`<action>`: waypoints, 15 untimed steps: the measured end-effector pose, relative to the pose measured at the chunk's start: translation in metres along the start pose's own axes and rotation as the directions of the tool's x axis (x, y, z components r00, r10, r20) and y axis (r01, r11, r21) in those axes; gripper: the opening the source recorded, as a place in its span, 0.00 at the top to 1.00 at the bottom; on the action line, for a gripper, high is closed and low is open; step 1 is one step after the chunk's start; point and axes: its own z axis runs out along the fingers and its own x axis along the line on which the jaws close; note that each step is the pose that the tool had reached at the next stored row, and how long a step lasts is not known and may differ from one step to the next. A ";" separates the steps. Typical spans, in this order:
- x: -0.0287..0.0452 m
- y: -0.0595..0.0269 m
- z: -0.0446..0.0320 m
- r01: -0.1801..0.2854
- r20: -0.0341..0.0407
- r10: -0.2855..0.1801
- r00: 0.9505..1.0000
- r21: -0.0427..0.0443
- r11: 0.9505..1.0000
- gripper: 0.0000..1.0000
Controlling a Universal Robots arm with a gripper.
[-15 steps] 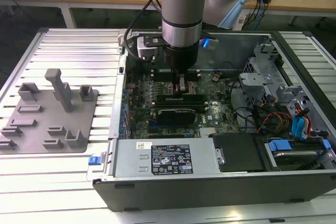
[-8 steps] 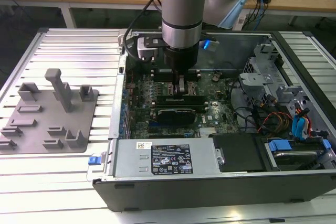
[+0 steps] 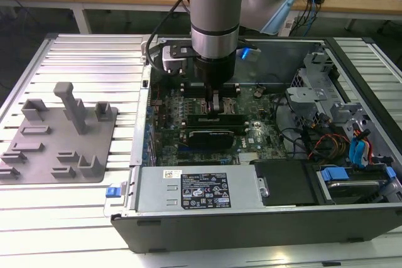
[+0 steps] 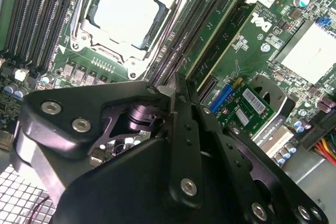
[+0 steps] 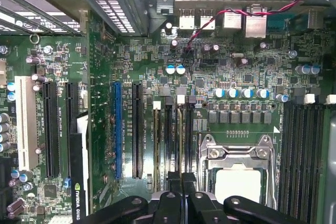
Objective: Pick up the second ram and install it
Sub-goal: 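Insert the second ram into the second slot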
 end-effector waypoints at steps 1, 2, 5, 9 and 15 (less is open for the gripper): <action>0.0000 0.0000 0.0000 -0.006 -0.001 0.006 1.000 0.000 1.000 0.91; -0.0001 0.0012 0.0004 -0.006 0.000 0.006 1.000 0.010 1.000 0.91; 0.0000 0.0014 0.0005 -0.006 0.000 0.006 1.000 0.017 1.000 0.91; 0.0000 0.0034 0.0024 -0.006 0.000 0.006 1.000 0.017 1.000 0.91; -0.0005 0.0035 0.0029 -0.009 0.000 0.009 1.000 0.018 1.000 0.91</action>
